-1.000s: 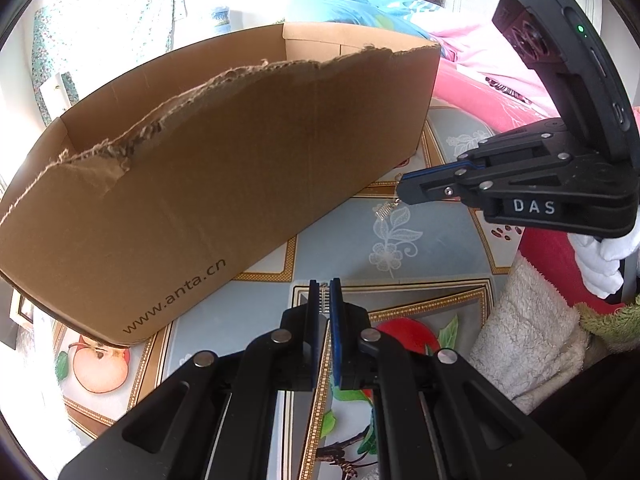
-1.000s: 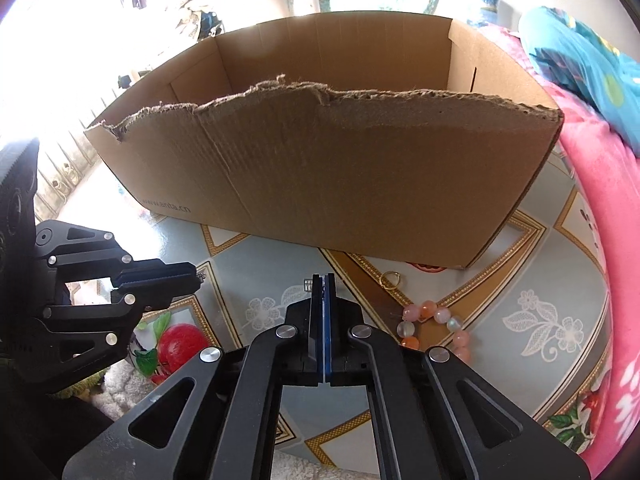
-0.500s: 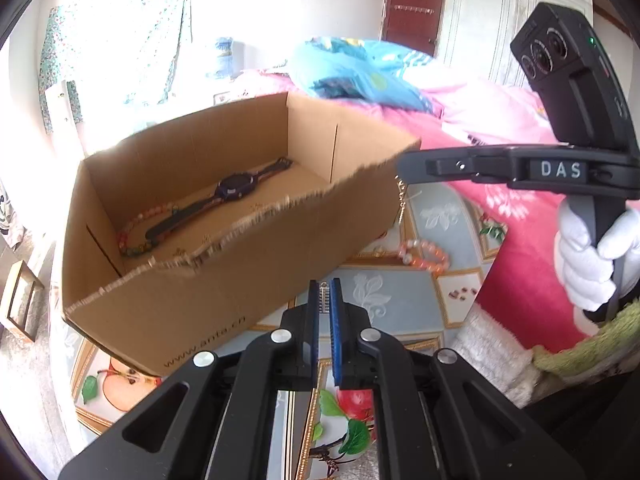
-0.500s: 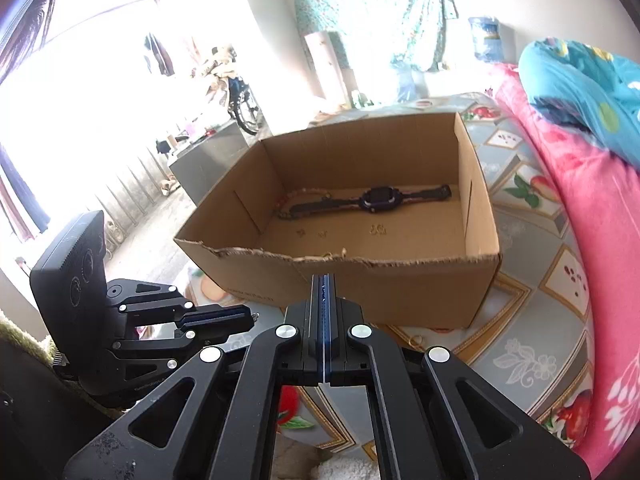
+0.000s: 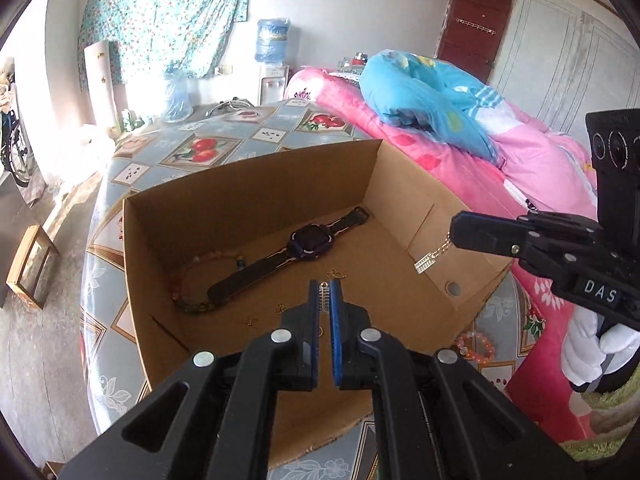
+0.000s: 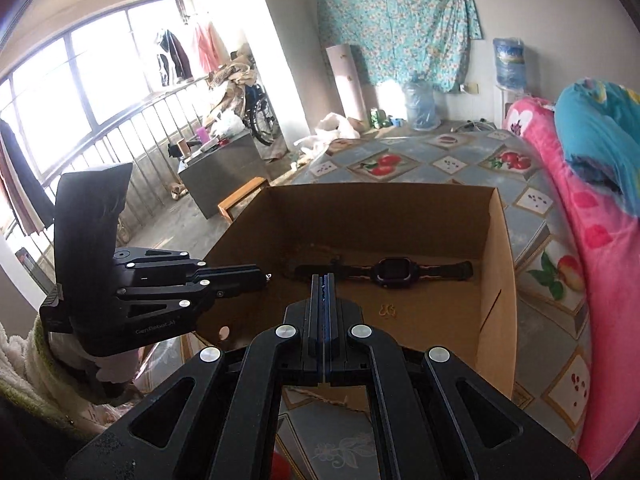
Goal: Organize jewelry
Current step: 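Carry both charms over the box and open both grippers, then move the right gripper to the bead bracelet while the left moves toward the gold ring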
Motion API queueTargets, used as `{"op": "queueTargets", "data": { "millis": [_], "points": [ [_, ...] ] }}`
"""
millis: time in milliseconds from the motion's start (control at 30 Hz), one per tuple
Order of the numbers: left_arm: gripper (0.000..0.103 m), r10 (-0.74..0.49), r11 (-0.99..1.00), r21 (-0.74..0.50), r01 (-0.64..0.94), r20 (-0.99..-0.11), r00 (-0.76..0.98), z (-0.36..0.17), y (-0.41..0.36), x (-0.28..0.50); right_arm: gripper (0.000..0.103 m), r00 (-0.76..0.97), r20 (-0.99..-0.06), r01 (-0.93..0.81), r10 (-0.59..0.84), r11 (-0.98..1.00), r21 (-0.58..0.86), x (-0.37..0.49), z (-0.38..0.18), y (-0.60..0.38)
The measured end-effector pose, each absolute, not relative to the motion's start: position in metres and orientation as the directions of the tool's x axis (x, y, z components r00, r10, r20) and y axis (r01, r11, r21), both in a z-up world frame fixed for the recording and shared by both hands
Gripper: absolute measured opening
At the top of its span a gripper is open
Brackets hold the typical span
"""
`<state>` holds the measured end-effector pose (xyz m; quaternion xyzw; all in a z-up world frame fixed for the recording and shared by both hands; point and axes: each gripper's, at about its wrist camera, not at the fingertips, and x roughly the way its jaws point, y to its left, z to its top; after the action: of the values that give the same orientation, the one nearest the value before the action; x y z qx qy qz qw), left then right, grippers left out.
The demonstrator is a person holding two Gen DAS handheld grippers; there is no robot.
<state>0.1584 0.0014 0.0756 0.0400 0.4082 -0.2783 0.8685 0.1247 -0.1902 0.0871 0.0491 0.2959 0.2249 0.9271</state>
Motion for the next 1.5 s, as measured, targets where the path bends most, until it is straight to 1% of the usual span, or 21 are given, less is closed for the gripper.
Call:
{"op": "queueTargets", "data": {
  "millis": [167, 233, 333, 400, 433, 533, 567, 633, 700, 767, 833, 900, 1033, 1167, 1267, 1367, 1400, 1500],
  "points": [
    [0.004, -0.433, 0.844, -0.171, 0.508, -0.777, 0.458, 0.062, -0.022, 0.181, 0.000, 0.685, -0.598, -0.366, 0.417, 0.906, 0.213, 0.142, 0.066, -0.192],
    [0.005, -0.423, 0.852, -0.184, 0.491, -0.794, 0.437, 0.058, -0.030, 0.188, 0.003, 0.668, -0.618, -0.364, 0.414, 0.906, 0.215, 0.143, 0.064, -0.195],
    [0.005, -0.394, 0.867, -0.172, 0.467, -0.810, 0.434, 0.053, -0.042, 0.197, 0.004, 0.653, -0.636, -0.345, 0.411, 0.909, 0.233, 0.148, 0.058, -0.200],
    [0.009, -0.387, 0.873, -0.180, 0.452, -0.820, 0.421, 0.049, -0.045, 0.202, 0.007, 0.651, -0.638, -0.336, 0.411, 0.910, 0.244, 0.148, 0.057, -0.204],
    [0.013, -0.385, 0.876, -0.183, 0.446, -0.822, 0.420, 0.048, -0.046, 0.204, 0.008, 0.653, -0.636, -0.333, 0.411, 0.910, 0.246, 0.147, 0.057, -0.205],
    [0.014, -0.379, 0.880, -0.178, 0.440, -0.822, 0.425, 0.047, -0.046, 0.206, 0.010, 0.668, -0.624, -0.330, 0.405, 0.913, 0.239, 0.141, 0.062, -0.209],
    [0.016, -0.379, 0.881, -0.178, 0.438, -0.820, 0.429, 0.048, -0.046, 0.207, 0.011, 0.674, -0.619, -0.329, 0.403, 0.914, 0.237, 0.138, 0.064, -0.210],
    [0.019, -0.383, 0.883, -0.183, 0.432, -0.813, 0.438, 0.051, -0.043, 0.206, 0.012, 0.685, -0.607, -0.326, 0.402, 0.915, 0.239, 0.134, 0.068, -0.212],
    [0.022, -0.390, 0.883, -0.187, 0.431, -0.804, 0.449, 0.054, -0.041, 0.203, 0.017, 0.698, -0.592, -0.321, 0.403, 0.915, 0.244, 0.129, 0.072, -0.216],
    [0.027, -0.397, 0.882, -0.191, 0.430, -0.793, 0.462, 0.058, -0.038, 0.199, 0.021, 0.715, -0.574, -0.312, 0.399, 0.917, 0.248, 0.125, 0.076, -0.221],
    [0.031, -0.406, 0.880, -0.190, 0.435, -0.776, 0.483, 0.064, -0.035, 0.193, 0.022, 0.736, -0.548, -0.305, 0.397, 0.917, 0.256, 0.115, 0.082, -0.228],
    [0.034, -0.419, 0.877, -0.190, 0.442, -0.754, 0.507, 0.070, -0.030, 0.184, 0.026, 0.760, -0.519, -0.292, 0.391, 0.919, 0.265, 0.102, 0.089, -0.236],
    [0.042, -0.457, 0.862, -0.197, 0.467, -0.700, 0.549, 0.080, -0.013, 0.158, 0.028, 0.806, -0.468, -0.251, 0.362, 0.925, 0.284, 0.072, 0.095, -0.255],
    [0.047, -0.480, 0.853, -0.178, 0.491, -0.639, 0.601, 0.086, 0.009, 0.121, 0.030, 0.828, -0.452, -0.209, 0.331, 0.931, 0.298, 0.038, 0.091, -0.271],
    [0.052, -0.488, 0.844, -0.147, 0.515, -0.609, 0.626, 0.085, 0.021, 0.090, 0.041, 0.804, -0.481, -0.204, 0.349, 0.922, 0.329, 0.021, 0.077, -0.274],
    [0.058, -0.494, 0.822, -0.109, 0.560, -0.624, 0.605, 0.078, 0.024, 0.063, 0.041, 0.751, -0.542, -0.209, 0.377, 0.915, 0.346, 0.017, 0.053, -0.267],
    [0.059, -0.498, 0.812, -0.105, 0.574, -0.638, 0.588, 0.074, 0.023, 0.057, 0.041, 0.735, -0.567, -0.203, 0.372, 0.919, 0.339, 0.019, 0.044, -0.262],
    [0.061, -0.481, 0.796, -0.088, 0.599, -0.692, 0.538, 0.058, 0.015, 0.045, 0.041, 0.703, -0.640, -0.187, 0.310, 0.949, 0.254, 0.027, 0.017, -0.243]
  ]
}}
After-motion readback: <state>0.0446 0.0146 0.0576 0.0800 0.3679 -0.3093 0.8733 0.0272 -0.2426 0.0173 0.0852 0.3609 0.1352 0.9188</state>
